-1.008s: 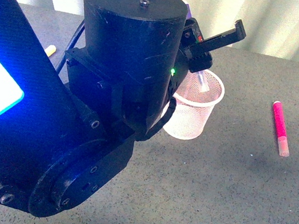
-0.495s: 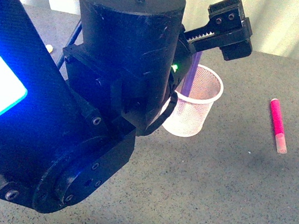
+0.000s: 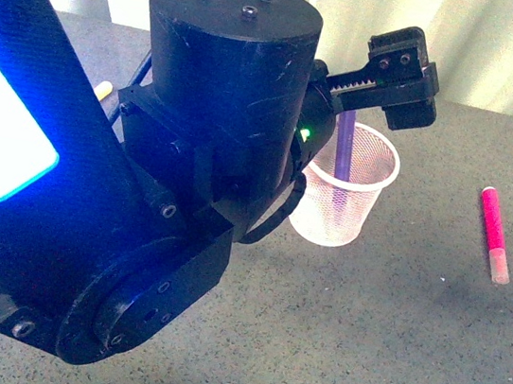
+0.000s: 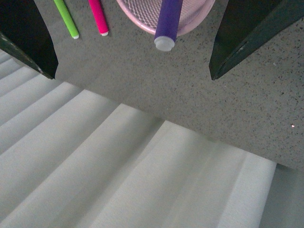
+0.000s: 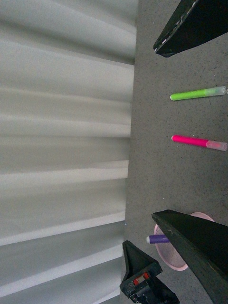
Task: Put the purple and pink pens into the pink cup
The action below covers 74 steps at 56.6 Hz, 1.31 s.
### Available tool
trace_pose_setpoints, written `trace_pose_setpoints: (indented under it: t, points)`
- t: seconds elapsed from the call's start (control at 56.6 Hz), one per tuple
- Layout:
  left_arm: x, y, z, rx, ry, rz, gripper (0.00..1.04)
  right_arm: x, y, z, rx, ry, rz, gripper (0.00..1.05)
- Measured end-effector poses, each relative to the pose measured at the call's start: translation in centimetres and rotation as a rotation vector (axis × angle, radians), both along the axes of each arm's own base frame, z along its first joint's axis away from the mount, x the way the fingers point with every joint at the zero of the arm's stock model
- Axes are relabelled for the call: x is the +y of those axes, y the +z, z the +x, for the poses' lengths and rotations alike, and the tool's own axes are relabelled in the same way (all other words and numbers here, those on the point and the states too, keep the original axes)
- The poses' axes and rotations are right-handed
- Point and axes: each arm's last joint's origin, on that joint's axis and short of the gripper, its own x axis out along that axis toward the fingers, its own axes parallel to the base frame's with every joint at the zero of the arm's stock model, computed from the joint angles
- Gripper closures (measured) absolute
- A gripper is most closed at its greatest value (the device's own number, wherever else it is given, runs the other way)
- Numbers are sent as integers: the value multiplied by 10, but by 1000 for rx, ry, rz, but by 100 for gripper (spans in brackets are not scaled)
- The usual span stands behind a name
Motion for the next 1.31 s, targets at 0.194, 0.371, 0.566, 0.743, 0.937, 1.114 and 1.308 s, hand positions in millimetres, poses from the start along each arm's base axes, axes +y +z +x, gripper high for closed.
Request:
trace_pose_setpoints:
  t: [0.194,0.371,0.566,0.743,0.937,1.114,1.308]
  points:
    - [33,25,4,-10,-1,65,7,0,0,0,0,0,0,7]
    - [85,60,9,-44,-2,145,7,0,0,0,0,0,0,7]
    - [155,96,-6,-71,-28,317,7,0,0,0,0,0,0,7]
    - [217,122,-42,-66,1,434,7,0,0,0,0,0,0,7]
    - [250,141,-85,-69,23,439,7,0,0,0,0,0,0,7]
    - [277,146,-126,-42,94,416,7,0,0,0,0,0,0,7]
    - [311,148,-157,-37,295,426,11,0,0,0,0,0,0,7]
